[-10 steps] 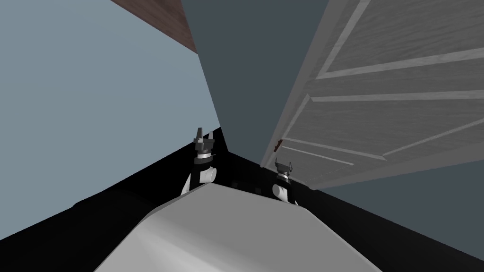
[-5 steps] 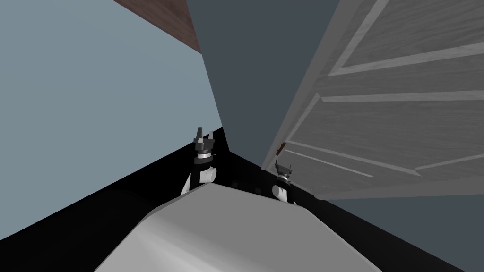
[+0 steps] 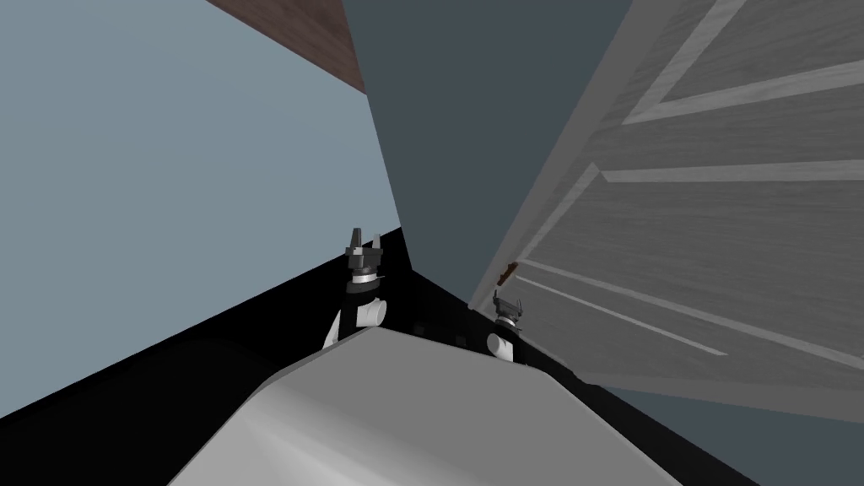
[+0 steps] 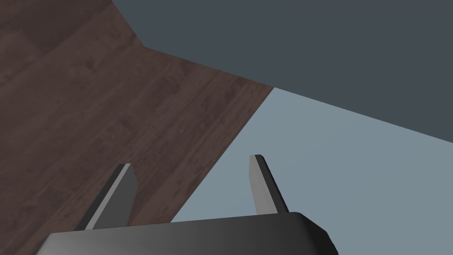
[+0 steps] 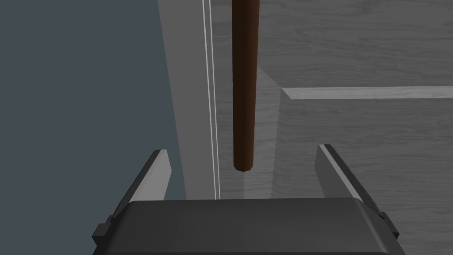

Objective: Pull the door open

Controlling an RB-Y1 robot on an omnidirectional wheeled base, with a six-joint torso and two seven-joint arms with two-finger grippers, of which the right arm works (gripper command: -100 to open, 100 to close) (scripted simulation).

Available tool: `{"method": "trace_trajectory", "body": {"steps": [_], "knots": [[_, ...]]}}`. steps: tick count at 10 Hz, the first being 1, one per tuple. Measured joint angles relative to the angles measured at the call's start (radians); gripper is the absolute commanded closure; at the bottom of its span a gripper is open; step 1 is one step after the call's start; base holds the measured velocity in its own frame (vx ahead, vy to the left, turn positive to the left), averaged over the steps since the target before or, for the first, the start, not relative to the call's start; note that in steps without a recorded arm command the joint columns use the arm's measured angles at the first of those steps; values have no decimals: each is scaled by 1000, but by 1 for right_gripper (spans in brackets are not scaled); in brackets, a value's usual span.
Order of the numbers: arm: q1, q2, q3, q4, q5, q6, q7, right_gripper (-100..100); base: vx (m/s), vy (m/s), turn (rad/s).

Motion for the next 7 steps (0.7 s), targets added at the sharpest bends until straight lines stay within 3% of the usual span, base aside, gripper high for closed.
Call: {"method": "trace_trajectory", "body": {"steps": [5, 7], "knots": [[-19, -6, 9, 62, -32, -18, -47, -100, 53, -31, 57], [-10, -32, 3, 67, -36, -16, -74, -100, 190, 5, 65]]}}
